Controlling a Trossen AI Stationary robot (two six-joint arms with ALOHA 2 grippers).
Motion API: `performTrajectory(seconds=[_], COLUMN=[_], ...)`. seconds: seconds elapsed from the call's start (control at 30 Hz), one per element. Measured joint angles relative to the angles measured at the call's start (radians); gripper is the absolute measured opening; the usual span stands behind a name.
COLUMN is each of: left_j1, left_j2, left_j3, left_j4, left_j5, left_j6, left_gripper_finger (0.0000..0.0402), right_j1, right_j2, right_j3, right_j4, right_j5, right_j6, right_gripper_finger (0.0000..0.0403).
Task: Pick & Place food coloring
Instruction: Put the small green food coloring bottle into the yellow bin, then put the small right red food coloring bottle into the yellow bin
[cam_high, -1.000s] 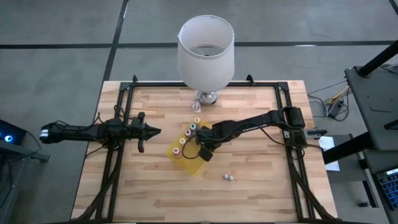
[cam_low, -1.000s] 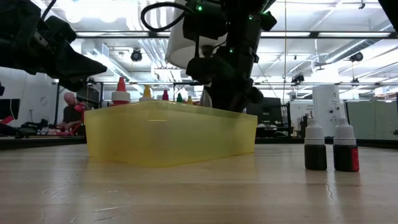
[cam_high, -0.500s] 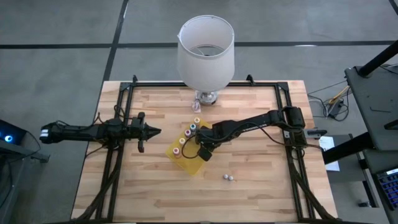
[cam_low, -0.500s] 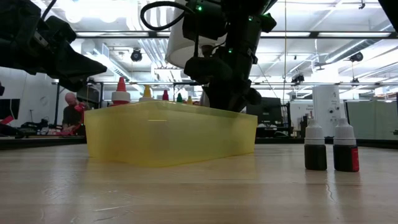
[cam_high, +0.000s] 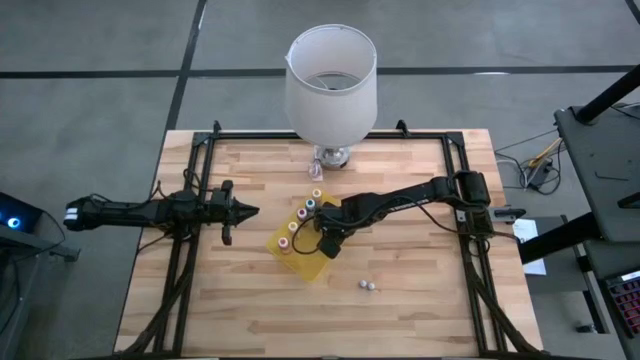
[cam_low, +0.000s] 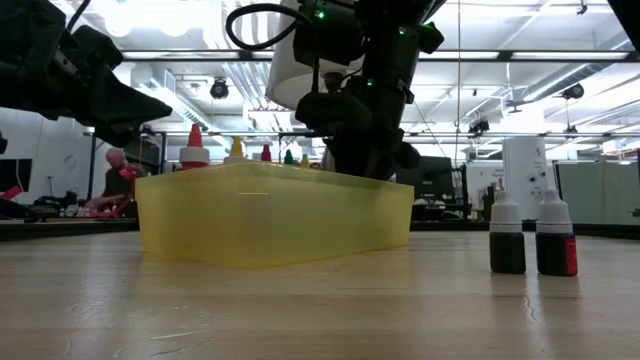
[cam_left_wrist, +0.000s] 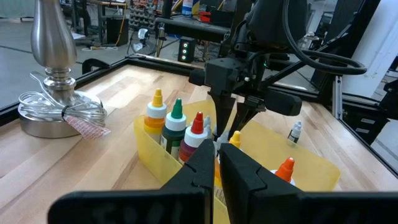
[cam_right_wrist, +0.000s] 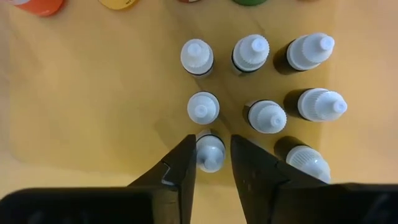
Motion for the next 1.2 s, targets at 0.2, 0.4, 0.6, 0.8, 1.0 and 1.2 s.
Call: performTrajectory(seconds=[0.2, 0.4, 0.6, 0.8, 1.0, 1.2], left_j1=[0.000, 0.000, 0.000, 0.000, 0.000, 0.000], left_j2=[0.000, 0.000, 0.000, 0.000, 0.000, 0.000], left_j3=[0.000, 0.000, 0.000, 0.000, 0.000, 0.000], left_j4=[0.000, 0.000, 0.000, 0.000, 0.000, 0.000], left_j5=[0.000, 0.000, 0.000, 0.000, 0.000, 0.000], left_j6=[0.000, 0.000, 0.000, 0.000, 0.000, 0.000], left_gripper_finger=[0.0000, 0.0000, 0.0000, 0.0000, 0.0000, 0.0000], right_j1=[0.001, 0.001, 0.001, 0.001, 0.010, 0.054], right_j2=[0.000, 0.000, -0.007, -0.008, -0.040, -0.106], right_j3=[0.000, 0.006, 0.024, 0.049, 0.063, 0.064], right_j4=[-0.003, -0.005, -0.007, -0.047, -0.084, -0.087], right_j5=[-0.002, -0.002, -0.008, -0.010, -0.010, -0.010], right_j6=[0.000, 0.000, 0.000, 0.000, -0.005, -0.094], right_gripper_finger=[0.0106, 0.0108, 0.0100, 0.0090, 0.0084, 0.0092])
